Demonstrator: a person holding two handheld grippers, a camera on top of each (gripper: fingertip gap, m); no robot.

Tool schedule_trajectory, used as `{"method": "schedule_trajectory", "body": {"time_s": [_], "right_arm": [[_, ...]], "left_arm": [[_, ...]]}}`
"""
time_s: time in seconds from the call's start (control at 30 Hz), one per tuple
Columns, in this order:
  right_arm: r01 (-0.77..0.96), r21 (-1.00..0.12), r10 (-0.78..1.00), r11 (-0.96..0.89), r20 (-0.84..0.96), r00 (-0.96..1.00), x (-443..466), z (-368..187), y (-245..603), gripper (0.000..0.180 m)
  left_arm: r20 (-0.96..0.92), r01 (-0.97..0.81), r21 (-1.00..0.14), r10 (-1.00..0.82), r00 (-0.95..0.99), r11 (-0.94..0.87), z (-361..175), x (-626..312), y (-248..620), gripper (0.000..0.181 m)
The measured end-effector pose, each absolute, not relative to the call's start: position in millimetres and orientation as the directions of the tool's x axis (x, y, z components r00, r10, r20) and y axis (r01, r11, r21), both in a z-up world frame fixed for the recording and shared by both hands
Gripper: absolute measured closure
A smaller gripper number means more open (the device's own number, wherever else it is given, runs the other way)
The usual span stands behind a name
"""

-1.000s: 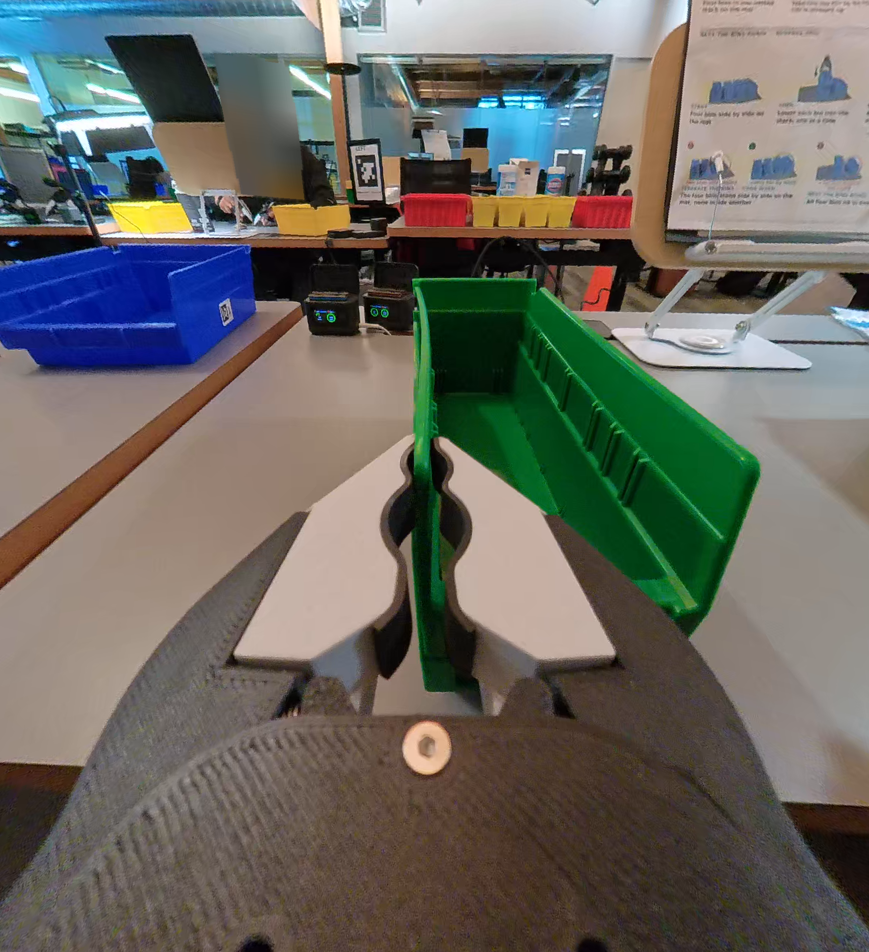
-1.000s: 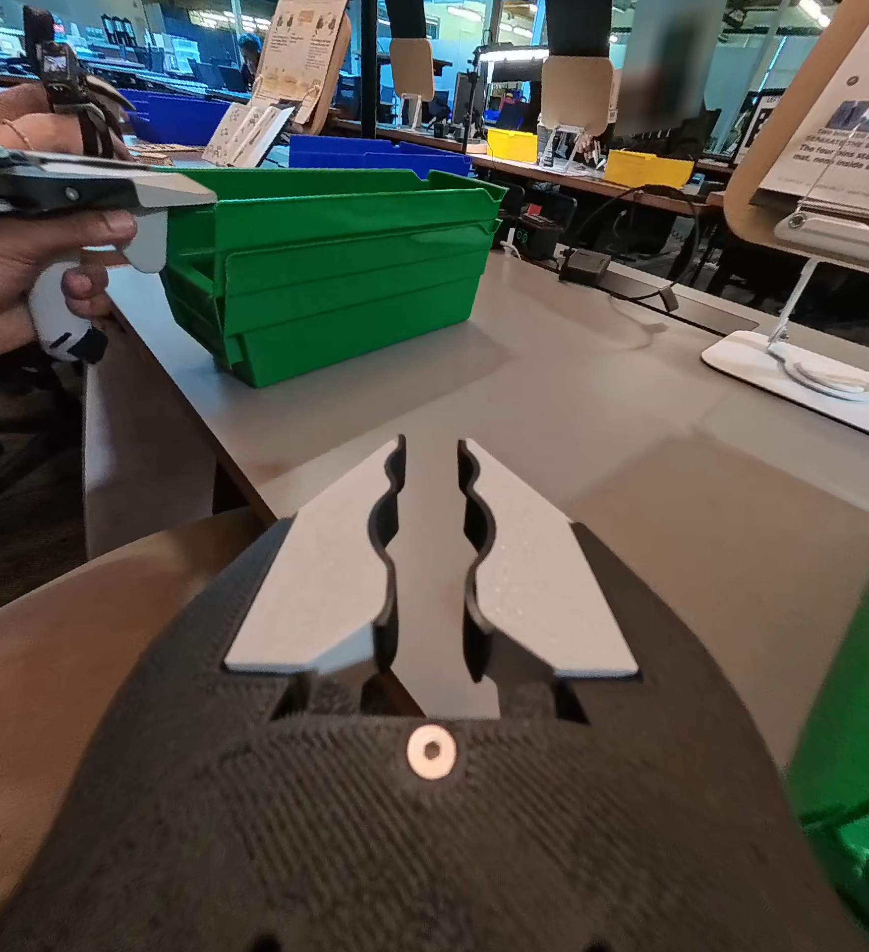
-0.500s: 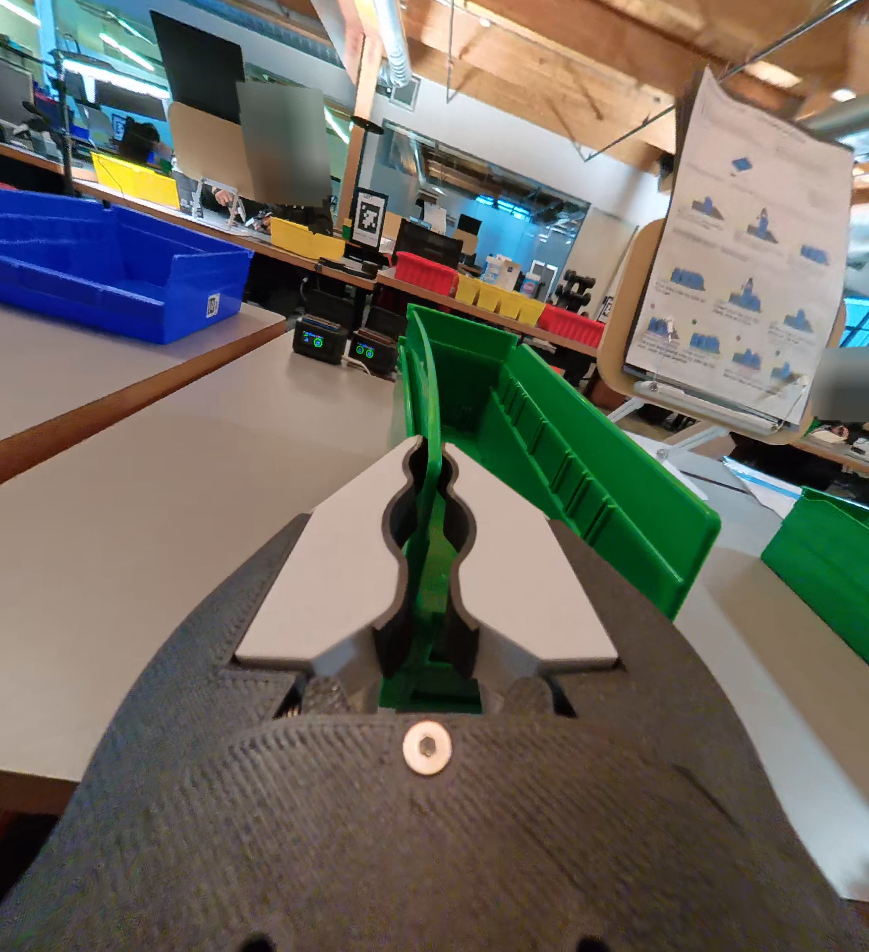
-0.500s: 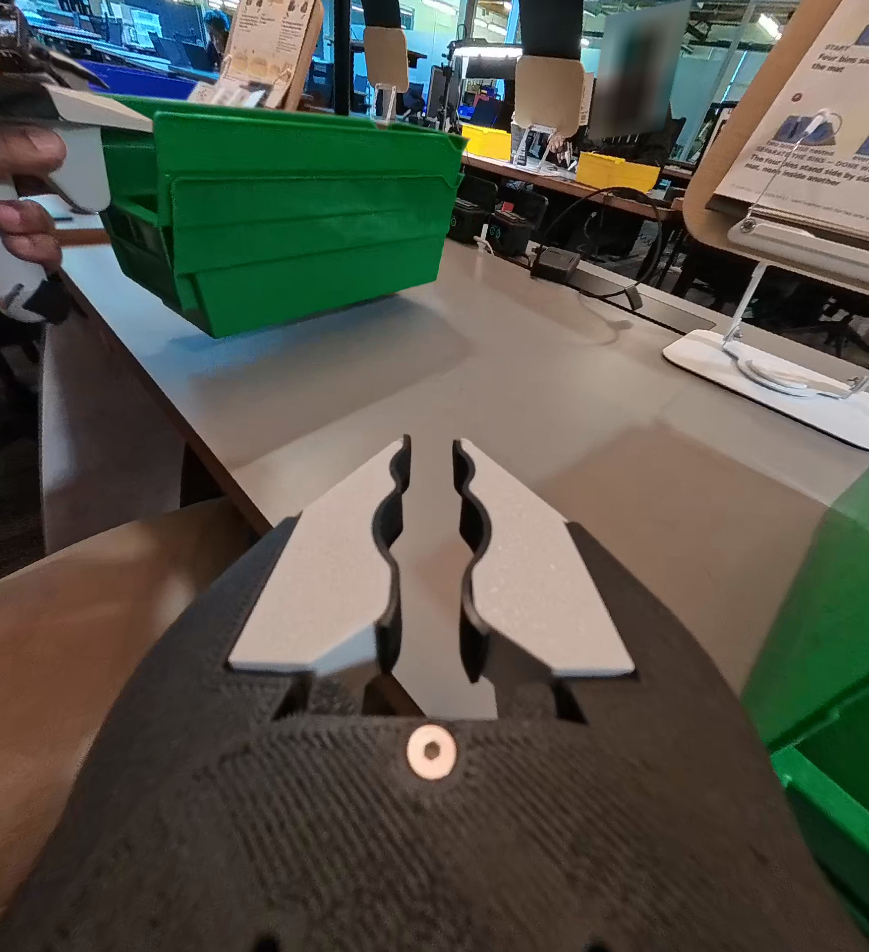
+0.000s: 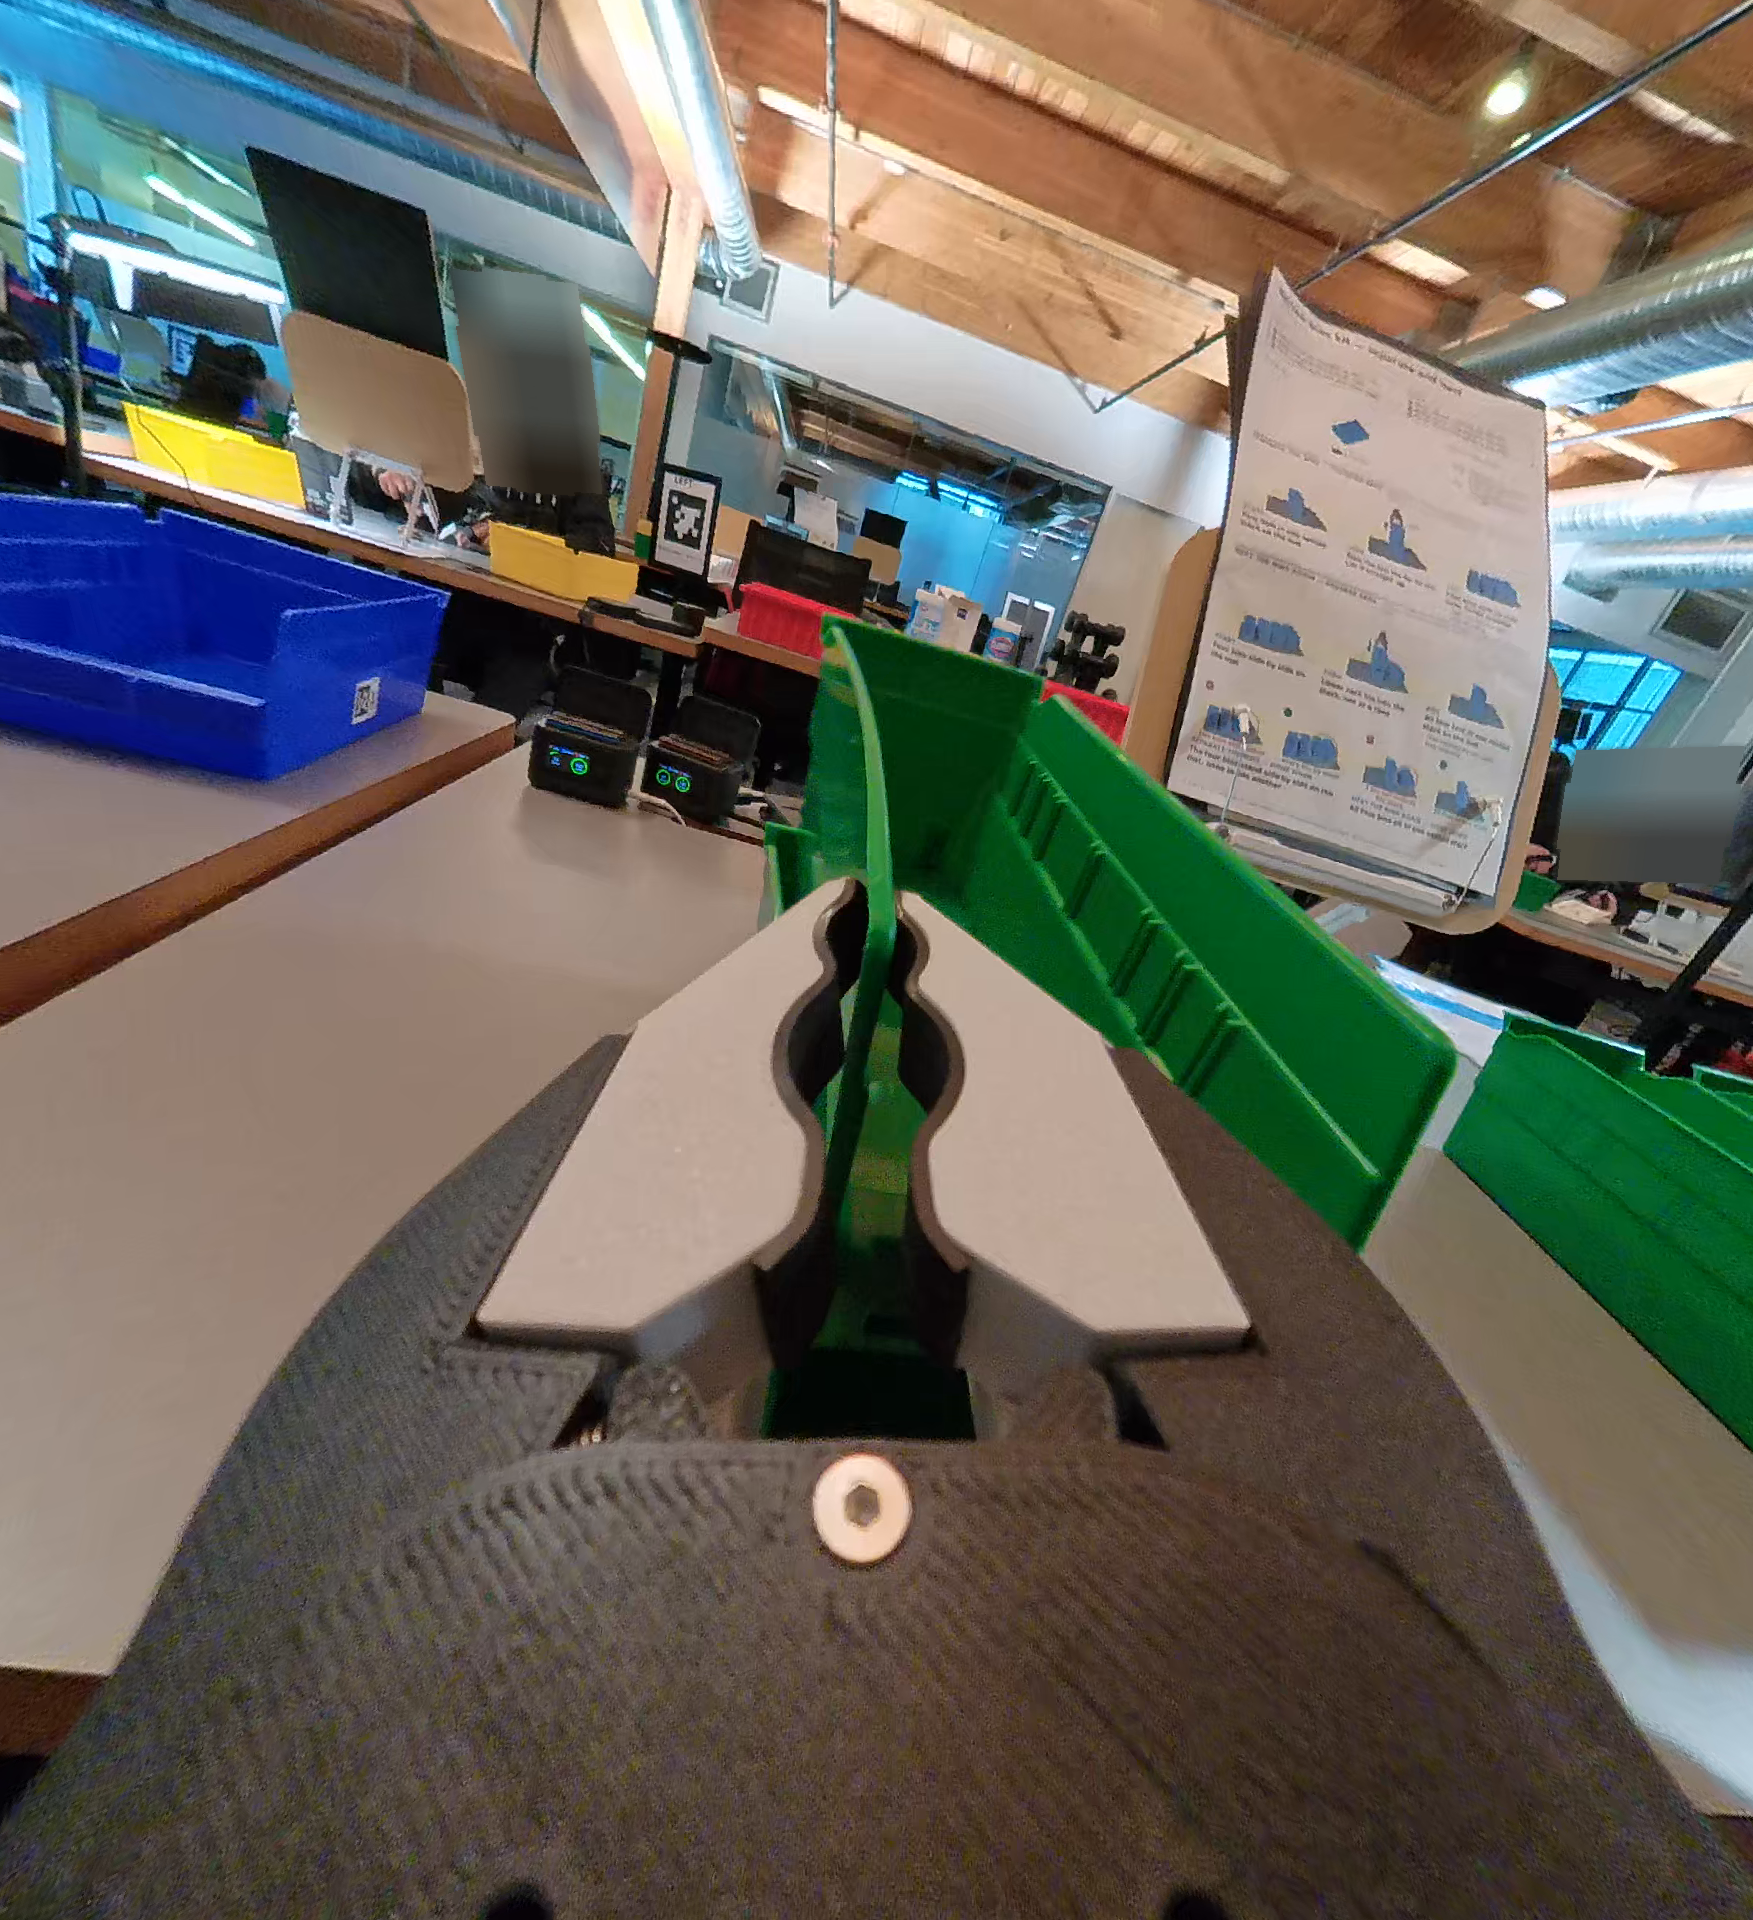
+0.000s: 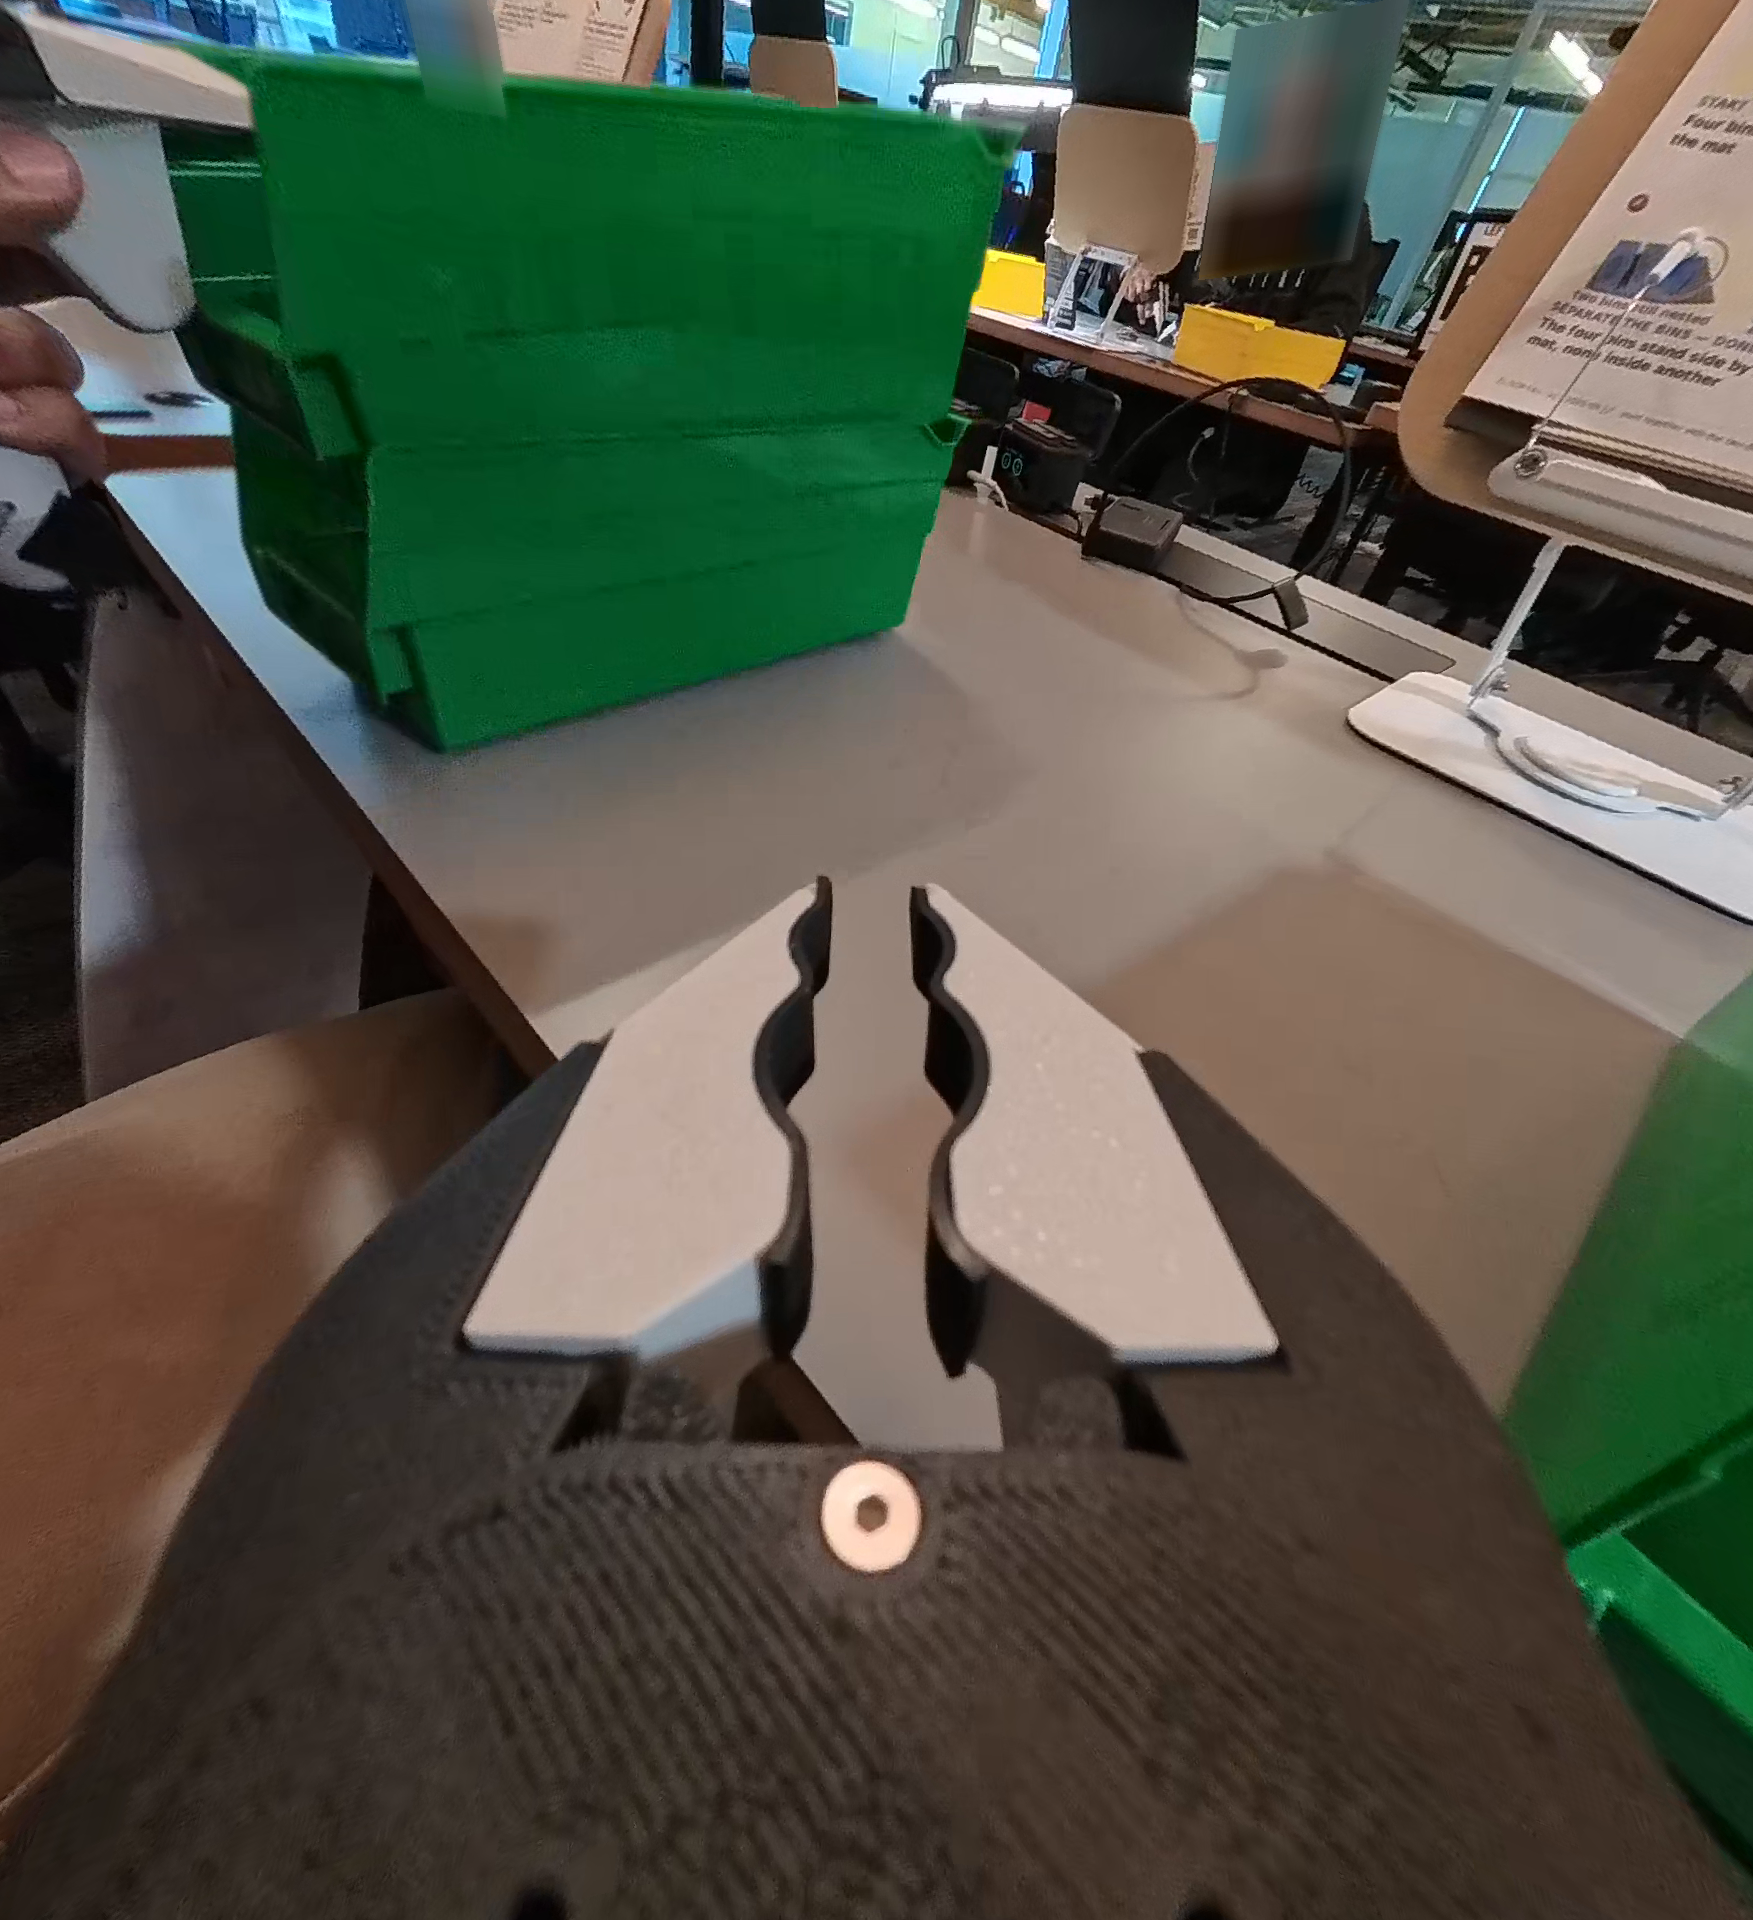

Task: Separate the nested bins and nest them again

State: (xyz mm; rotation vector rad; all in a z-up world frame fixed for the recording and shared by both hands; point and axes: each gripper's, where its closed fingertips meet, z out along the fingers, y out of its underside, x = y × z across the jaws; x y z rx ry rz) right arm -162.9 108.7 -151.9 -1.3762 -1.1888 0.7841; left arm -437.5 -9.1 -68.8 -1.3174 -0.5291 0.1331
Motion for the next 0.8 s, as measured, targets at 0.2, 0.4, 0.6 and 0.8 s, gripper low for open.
{"method": "schedule_trajectory", "body": {"time_s": [0.2,0.4,0.6,0.8], "right_arm": [[0.222,-0.969,0.946,0.110,0.170,0.274,-164,-152,108,0.166],[0.206,-0.973,0.946,0.108,0.164,0.278,-163,-149,108,0.166],[-0.003,-1.000,0.968,0.027,0.026,0.250,-165,-113,90,0.124],[-0.195,-0.980,0.979,-0.050,-0.086,0.184,-159,-73,52,0.099]], "left_arm": [[0.291,0.186,-0.941,0.396,0.871,0.282,-62,-438,-14,0.181],[0.266,0.123,-0.923,0.376,0.888,0.364,-26,-420,-23,0.181],[0.227,0.094,-0.916,0.311,0.923,0.390,4,-378,-17,0.181],[0.233,0.168,-0.936,0.188,0.954,0.311,-20,-303,24,0.181]]}}
